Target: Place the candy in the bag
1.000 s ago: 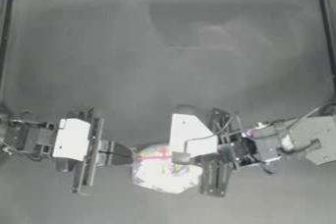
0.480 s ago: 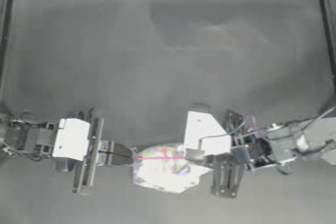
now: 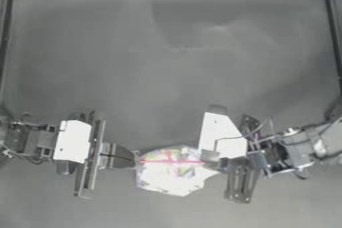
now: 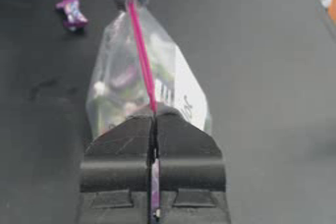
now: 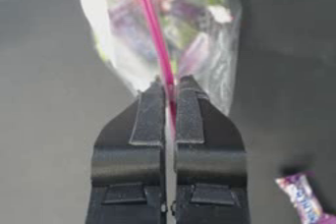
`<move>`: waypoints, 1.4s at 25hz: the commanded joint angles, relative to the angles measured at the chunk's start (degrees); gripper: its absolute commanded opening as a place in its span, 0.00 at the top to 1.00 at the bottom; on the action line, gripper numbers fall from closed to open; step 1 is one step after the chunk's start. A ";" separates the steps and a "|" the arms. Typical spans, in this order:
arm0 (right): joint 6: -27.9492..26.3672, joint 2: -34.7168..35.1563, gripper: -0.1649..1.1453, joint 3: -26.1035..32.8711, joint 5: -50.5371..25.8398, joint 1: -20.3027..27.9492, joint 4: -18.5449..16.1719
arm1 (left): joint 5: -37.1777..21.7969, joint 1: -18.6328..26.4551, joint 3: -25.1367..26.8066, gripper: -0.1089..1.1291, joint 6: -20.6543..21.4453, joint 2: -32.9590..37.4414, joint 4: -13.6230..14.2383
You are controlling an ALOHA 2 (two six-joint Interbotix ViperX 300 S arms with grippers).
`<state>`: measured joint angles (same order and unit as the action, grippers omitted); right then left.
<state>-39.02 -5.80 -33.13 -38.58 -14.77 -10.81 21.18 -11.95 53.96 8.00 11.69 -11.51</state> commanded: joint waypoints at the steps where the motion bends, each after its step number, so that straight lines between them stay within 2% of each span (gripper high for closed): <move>1: -2.46 -2.20 0.83 -1.93 -0.26 -1.41 -0.97 | 0.09 -0.35 -0.26 0.81 0.00 2.81 -0.18; 7: -6.68 -3.34 0.83 -4.13 -0.18 -2.81 -3.25 | 0.09 -0.35 -0.18 0.81 0.00 2.72 -0.35; 21: -12.22 -5.54 0.83 -7.82 -0.18 -5.10 -4.13 | 0.09 -0.35 -0.26 0.81 0.00 2.55 -0.62; 35: -14.06 -6.50 0.83 -10.02 -0.18 -6.15 -4.83 | 0.26 -0.26 -0.18 0.81 0.00 2.02 -0.88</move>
<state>-52.73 -11.43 -42.71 -38.23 -20.21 -15.73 21.18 -11.95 54.05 8.00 11.69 -12.30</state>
